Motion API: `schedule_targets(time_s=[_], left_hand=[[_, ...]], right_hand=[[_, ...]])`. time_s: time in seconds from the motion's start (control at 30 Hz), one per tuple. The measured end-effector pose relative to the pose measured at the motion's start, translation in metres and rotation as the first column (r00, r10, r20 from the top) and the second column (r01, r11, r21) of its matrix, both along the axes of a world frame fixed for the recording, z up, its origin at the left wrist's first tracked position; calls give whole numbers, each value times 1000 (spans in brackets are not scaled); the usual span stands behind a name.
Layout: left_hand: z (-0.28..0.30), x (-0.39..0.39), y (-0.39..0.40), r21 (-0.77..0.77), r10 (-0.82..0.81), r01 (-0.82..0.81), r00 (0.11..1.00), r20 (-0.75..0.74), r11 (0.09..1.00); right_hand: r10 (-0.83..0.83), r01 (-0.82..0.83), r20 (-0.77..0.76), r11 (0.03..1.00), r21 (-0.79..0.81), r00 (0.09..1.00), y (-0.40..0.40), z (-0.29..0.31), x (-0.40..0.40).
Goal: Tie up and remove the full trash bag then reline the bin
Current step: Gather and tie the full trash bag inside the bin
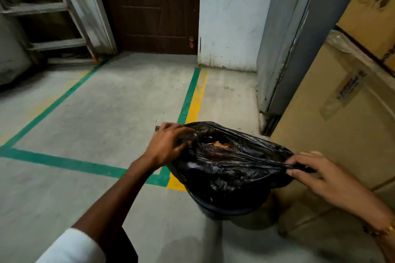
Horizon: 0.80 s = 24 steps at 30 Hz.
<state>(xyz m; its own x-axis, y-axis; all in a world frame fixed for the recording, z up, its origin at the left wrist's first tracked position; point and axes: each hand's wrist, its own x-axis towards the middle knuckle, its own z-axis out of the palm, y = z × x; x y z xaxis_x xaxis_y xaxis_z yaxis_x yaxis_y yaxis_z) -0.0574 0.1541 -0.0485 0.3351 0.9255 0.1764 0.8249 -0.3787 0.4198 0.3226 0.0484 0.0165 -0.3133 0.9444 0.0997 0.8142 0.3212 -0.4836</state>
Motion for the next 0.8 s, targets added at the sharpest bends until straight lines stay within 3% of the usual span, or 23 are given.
schedule_targets(time_s=[0.13, 0.2, 0.27, 0.4, 0.57, 0.63, 0.7, 0.8], left_hand=[[7, 9, 16, -296, -71, -41, 930, -360, 954], [14, 1, 19, -455, -91, -85, 932, -351, 887], [29, -12, 19, -512, -103, -120, 917, -386, 850], [59, -50, 9, -347, -100, -146, 794, -600, 927], [88, -92, -13, 63, 193, -212, 677, -710, 975], [88, -97, -24, 130, 263, -243, 662, -702, 961], [83, -101, -31, 99, 280, -291, 690, -667, 952], [78, -107, -36, -76, 284, -344, 863, -417, 936]], right_hand=[[-59, 59, 24, 998, -4, 998, -3, -2, -1], [-82, 82, 25, 997, 16, 996, -5, -6, -1], [-139, 138, 19, 990, 25, 990, -5, -7, -4], [-196, 193, 25, 977, 94, 980, 1, -11, -7], [-223, 163, 266, 960, 229, 938, 13, -3, -7], [-289, 201, 348, 942, 267, 892, 18, 1, -7], [-371, 265, 384, 916, 301, 846, 21, 10, -8], [-457, 354, 357, 879, 318, 815, 22, 25, -9]])
